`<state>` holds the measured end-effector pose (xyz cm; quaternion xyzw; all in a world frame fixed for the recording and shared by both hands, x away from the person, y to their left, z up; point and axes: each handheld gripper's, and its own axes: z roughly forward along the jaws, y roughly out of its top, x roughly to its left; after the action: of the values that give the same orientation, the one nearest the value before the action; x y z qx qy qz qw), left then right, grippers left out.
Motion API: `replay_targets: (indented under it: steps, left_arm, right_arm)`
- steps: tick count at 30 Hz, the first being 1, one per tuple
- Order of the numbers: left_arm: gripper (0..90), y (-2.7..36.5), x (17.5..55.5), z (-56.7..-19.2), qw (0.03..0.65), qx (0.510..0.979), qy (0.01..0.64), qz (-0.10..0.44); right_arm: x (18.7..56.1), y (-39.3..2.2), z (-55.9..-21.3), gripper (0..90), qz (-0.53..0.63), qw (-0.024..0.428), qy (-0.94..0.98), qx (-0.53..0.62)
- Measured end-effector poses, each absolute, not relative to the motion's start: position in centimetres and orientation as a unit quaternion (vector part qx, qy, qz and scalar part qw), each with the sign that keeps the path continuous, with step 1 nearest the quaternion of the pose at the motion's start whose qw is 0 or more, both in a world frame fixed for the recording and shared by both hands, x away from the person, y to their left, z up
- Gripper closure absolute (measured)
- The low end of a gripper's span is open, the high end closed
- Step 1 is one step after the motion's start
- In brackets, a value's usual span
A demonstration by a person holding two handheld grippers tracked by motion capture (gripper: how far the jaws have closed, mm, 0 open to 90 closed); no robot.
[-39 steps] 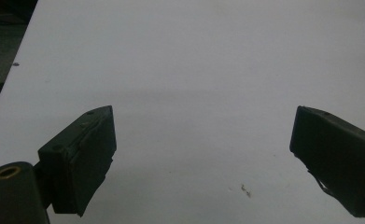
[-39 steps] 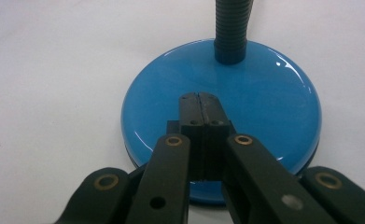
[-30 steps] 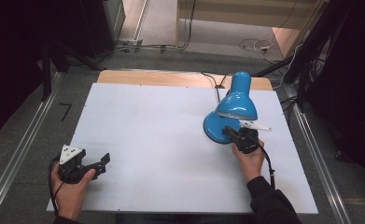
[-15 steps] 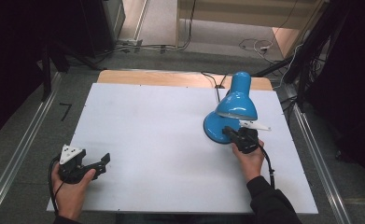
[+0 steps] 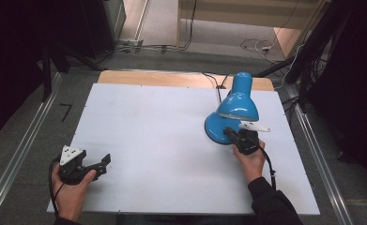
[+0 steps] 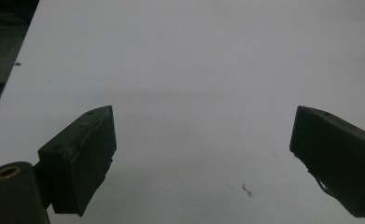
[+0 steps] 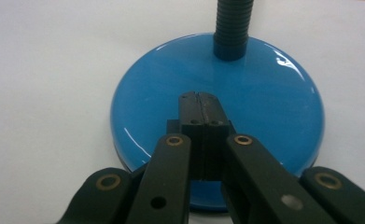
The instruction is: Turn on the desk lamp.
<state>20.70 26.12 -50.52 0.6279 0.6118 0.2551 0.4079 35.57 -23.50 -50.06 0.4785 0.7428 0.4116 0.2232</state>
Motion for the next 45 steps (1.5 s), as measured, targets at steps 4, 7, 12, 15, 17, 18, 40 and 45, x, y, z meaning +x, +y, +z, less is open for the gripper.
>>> replay_targets:
  steps: [4, 7, 12, 15, 17, 18, 40, 45]
  left_arm:
    - [7.4, 26.1, 20.7, -50.5, 0.408, 0.627, 0.612, 0.256]
    - [7.4, 26.1, 20.7, -50.5, 0.408, 0.627, 0.612, 0.255]
    - [7.4, 26.0, 20.7, -50.5, 0.409, 0.627, 0.612, 0.255]
    - [7.4, 26.1, 20.7, -50.5, 0.408, 0.628, 0.612, 0.256]
    - [7.4, 26.2, 20.7, -50.5, 0.409, 0.627, 0.611, 0.256]
    - [7.4, 26.2, 20.7, -50.5, 0.41, 0.626, 0.612, 0.256]
    - [7.4, 26.2, 20.6, -50.5, 0.409, 0.627, 0.611, 0.257]
    - [7.4, 26.2, 20.6, -50.5, 0.409, 0.627, 0.611, 0.256]
  right_arm:
    - [35.5, -23.5, -50.1, 88.1, 0.41, 0.228, 0.745, 0.475]
    - [35.3, -23.2, -50.1, 88.3, 0.4, 0.239, 0.753, 0.464]
    - [35.1, -22.9, -50.1, 88.3, 0.394, 0.245, 0.759, 0.456]
    - [35.1, -23.0, -50.0, 88.2, 0.398, 0.236, 0.755, 0.464]
    - [35.1, -23.2, -50.0, 88.1, 0.406, 0.227, 0.751, 0.469]
    - [35.1, -23.3, -50.0, 88.1, 0.41, 0.222, 0.747, 0.473]
    - [33.7, -25.0, -48.8, 67.1, 0.43, 0.189, 0.745, 0.474]
    - [33.5, -25.0, -48.7, 56.3, 0.426, 0.184, 0.749, 0.473]
